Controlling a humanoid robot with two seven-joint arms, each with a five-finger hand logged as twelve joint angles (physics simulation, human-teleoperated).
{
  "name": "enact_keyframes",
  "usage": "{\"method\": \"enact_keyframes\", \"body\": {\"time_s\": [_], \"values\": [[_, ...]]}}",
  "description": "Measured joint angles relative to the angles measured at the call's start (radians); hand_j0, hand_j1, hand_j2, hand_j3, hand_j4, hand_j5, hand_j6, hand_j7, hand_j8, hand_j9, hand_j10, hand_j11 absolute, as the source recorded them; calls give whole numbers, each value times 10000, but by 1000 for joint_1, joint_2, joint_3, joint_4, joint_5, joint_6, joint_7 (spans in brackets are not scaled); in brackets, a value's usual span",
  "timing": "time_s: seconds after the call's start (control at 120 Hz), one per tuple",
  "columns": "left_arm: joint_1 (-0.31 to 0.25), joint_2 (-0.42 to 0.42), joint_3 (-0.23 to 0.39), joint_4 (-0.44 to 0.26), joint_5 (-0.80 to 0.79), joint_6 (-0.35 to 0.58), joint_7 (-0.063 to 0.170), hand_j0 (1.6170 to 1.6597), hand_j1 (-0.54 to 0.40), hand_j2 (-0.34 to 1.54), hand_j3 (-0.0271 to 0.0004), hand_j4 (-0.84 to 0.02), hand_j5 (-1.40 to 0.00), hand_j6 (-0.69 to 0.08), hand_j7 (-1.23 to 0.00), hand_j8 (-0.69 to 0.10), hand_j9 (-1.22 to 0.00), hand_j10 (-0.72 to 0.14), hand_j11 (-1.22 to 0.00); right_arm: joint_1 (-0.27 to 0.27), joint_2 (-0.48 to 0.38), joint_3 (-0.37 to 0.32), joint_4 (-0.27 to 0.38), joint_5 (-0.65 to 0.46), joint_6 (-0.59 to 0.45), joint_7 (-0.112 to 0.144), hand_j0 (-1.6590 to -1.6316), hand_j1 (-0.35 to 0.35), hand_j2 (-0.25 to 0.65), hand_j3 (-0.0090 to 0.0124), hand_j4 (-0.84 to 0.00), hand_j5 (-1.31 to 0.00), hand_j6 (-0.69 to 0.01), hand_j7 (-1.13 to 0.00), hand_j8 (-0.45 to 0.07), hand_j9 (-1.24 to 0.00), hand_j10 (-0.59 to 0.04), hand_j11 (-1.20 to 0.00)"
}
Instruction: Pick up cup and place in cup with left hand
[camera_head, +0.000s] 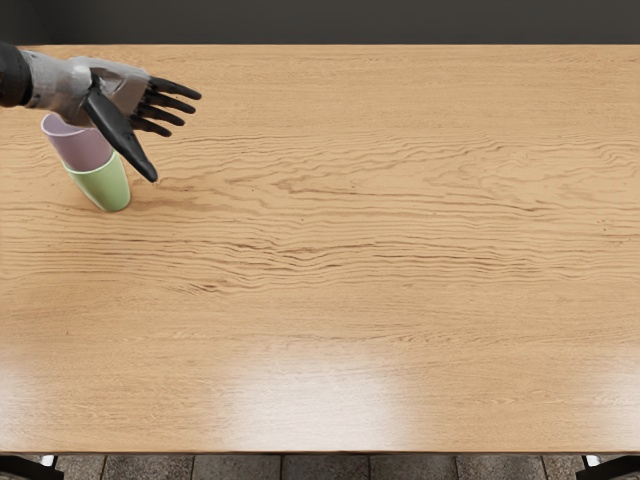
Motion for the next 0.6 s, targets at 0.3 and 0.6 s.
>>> {"method": "enact_keyframes", "body": {"time_s": [0.3, 0.6], "values": [[166, 253, 6, -223, -341, -43, 0, 16581, 3067, 71, 0, -369, -465, -371, -464, -369, -463, -366, -463, 5, 0, 0, 1, 0, 1, -5, -16581, -3491, 2, 0, -6, -1, -9, 0, -7, -1, -5, -1], [270, 323, 2, -262, -465, -45, 0, 16581, 3018, 71, 0, -389, -510, -388, -510, -389, -510, -391, -510, 7, 0, 0, 1, 0, 1, -5, -16581, -3491, 2, 0, -6, -1, -9, 0, -6, -1, -4, -1]]}}
